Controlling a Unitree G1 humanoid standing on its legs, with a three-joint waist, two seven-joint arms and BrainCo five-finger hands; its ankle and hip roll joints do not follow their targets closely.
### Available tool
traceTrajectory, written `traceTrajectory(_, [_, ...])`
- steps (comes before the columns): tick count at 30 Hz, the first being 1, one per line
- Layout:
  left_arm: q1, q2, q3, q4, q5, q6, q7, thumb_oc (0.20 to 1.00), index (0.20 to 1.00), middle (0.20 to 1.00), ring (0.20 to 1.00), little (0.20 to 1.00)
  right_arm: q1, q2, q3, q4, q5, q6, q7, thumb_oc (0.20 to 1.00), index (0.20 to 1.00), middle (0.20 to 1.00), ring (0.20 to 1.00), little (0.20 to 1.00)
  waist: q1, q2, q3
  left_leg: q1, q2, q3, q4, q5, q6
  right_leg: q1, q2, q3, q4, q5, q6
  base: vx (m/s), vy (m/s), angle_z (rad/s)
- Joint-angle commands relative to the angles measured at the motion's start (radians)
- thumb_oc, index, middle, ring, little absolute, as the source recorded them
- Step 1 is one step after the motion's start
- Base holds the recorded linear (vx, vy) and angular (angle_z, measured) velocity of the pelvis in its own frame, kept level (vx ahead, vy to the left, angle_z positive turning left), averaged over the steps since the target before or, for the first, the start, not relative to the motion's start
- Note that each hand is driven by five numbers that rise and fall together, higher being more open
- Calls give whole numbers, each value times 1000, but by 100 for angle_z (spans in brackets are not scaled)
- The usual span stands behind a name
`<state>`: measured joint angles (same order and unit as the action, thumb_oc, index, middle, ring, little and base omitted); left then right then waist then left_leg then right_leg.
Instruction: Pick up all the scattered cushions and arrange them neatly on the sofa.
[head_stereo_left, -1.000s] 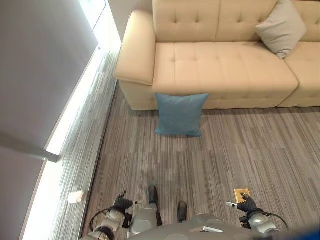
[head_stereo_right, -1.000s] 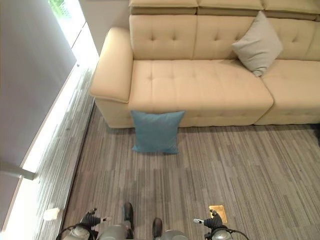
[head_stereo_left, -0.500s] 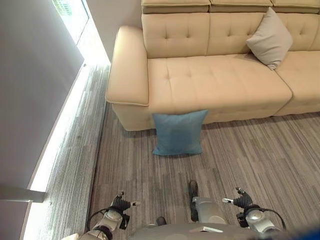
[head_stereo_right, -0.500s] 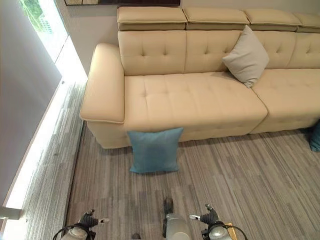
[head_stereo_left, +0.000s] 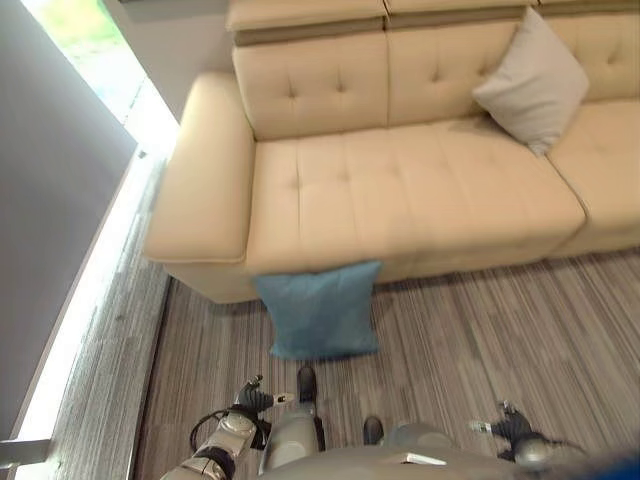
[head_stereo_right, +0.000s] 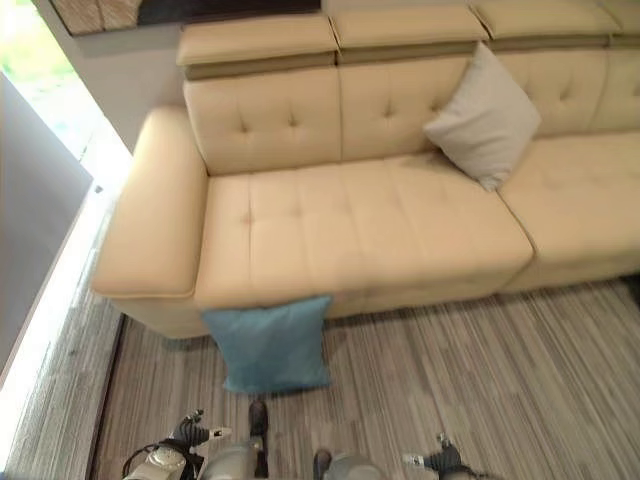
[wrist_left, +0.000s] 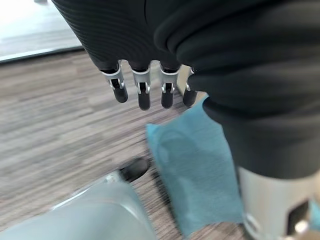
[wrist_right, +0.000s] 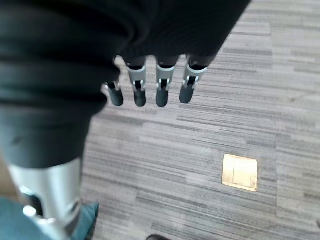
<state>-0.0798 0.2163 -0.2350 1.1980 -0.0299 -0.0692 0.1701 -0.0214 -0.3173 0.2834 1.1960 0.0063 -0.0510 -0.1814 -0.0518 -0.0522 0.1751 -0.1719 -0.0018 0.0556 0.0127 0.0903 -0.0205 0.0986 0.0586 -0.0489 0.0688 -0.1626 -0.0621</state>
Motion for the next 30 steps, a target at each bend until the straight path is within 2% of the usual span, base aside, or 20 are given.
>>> traceTrajectory(1, [10,11,-38,-19,-3,-6,-1,1000,1000,1000,1000,1000,-2,2,5,-43,-12,-19,-9,1000,1000,1000,1000,1000,16,-5,-30,83,-12,43,58,-108,11,-1,-86,40,-19,24,120,178,144,-38])
traceTrajectory(3, [6,22,-26,-21,-7,-8,3,1000,1000,1000,1000,1000,-17,7,10,-48,-22,-17,-8,1000,1000,1000,1000,1000,30,-7,-48,111,-31,51,37,-134,36,-15,-110,46,14,35,150,221,196,-10])
traceTrajectory(7, [3,30,-15,-20,-11,-7,7,1000,1000,1000,1000,1000,-30,7,14,-50,-30,-14,-4,1000,1000,1000,1000,1000,35,-2,-50,134,-38,54,16,-143,54,-60,-125,49,101,59,178,86,104,-16])
traceTrajectory(8, [-3,40,-13,-14,-7,-8,7,1000,1000,1000,1000,1000,-41,11,19,-59,-35,-15,-4,1000,1000,1000,1000,1000,33,10,-35,148,-34,57,4,-145,66,-126,-136,36,216,91,203,46,76,16])
traceTrajectory(9, [-4,42,-15,-11,-5,-10,5,1000,1000,1000,1000,1000,-43,14,22,-61,-38,-16,-3,1000,1000,1000,1000,1000,30,13,-32,158,-35,54,-1,-147,67,-142,-134,24,226,94,201,77,86,-3])
traceTrajectory(12, [-1,45,-20,-12,-4,-12,2,1000,1000,1000,1000,1000,-44,9,28,-62,-37,-15,-3,1000,1000,1000,1000,1000,8,16,-21,190,-43,25,-9,-145,68,-187,-69,44,192,73,176,70,9,-30])
traceTrajectory(14, [0,40,-31,2,18,-17,-10,1000,1000,1000,1000,1000,-28,0,29,-61,-35,-19,-7,1000,1000,1000,1000,1000,-4,2,-16,197,-68,3,-8,-143,56,-137,-31,53,47,65,133,-4,-86,60])
traceTrajectory(15, [0,38,-32,0,20,-18,-12,1000,1000,1000,1000,1000,-22,-1,24,-62,-30,-22,-8,1000,1000,1000,1000,1000,-5,1,-18,193,-70,3,-7,-140,48,-127,-25,63,28,68,128,-49,-94,67])
traceTrajectory(17, [-3,36,-41,-6,27,-21,-18,1000,1000,1000,1000,1000,-10,-3,13,-64,-17,-28,-11,1000,1000,1000,1000,1000,-10,-5,-15,168,-71,16,34,-147,26,-104,-29,55,-15,74,116,-44,-53,38])
traceTrajectory(18, [-3,36,-41,-6,27,-20,-18,1000,1000,1000,1000,1000,-10,-3,13,-64,-17,-28,-11,1000,1000,1000,1000,1000,-12,-5,-16,165,-71,15,37,-148,26,-104,-30,54,-16,74,116,-94,-29,47])
traceTrajectory(20, [-9,30,-51,-15,28,-18,-22,1000,1000,1000,1000,1000,-6,-8,7,-59,-5,-27,-11,1000,1000,1000,1000,1000,-15,-14,-2,110,-52,41,122,-157,3,-84,-46,32,-43,78,107,-106,33,66])
traceTrajectory(21, [-9,24,-54,-20,24,-16,-20,1000,1000,1000,1000,1000,-5,-9,6,-45,-2,-23,-11,1000,1000,1000,1000,1000,-16,-18,-1,96,-8,74,131,-154,0,-74,-66,14,-56,77,111,-31,142,66])
traceTrajectory(22, [-6,23,-54,-22,19,-15,-19,1000,1000,1000,1000,1000,-5,-7,8,-38,0,-26,-10,1000,1000,1000,1000,1000,-12,-20,-7,99,19,70,117,-148,-2,-70,-78,8,-56,77,116,46,217,69])
traceTrajectory(24, [-3,23,-57,-17,11,-10,-12,1000,1000,1000,1000,1000,-5,-3,12,-34,-1,-21,-7,1000,1000,1000,1000,1000,-10,-27,-15,82,77,26,110,-111,-18,-73,-104,0,-45,62,118,139,294,33])
traceTrajectory(25, [-4,22,-59,-15,9,-8,-11,1000,1000,1000,1000,1000,-5,-2,7,-35,1,-19,-6,1000,1000,1000,1000,1000,-9,-24,-18,82,88,5,95,-101,-25,-69,-112,2,-38,51,121,152,325,2])
traceTrajectory(28, [-7,22,-60,-4,14,-5,-13,1000,1000,1000,1000,1000,-6,3,-3,-28,-1,-15,0,1000,1000,1000,1000,1000,-16,-9,-31,118,78,-10,40,-106,-28,-68,-130,5,-20,47,135,150,308,-3])
traceTrajectory(30, [-14,31,-60,-4,16,-8,-13,1000,1000,1000,1000,1000,-15,14,-4,-39,3,-12,-1,1000,1000,1000,1000,1000,-16,-11,-31,128,47,1,37,-123,-13,-81,-158,28,-3,69,156,128,381,-25])
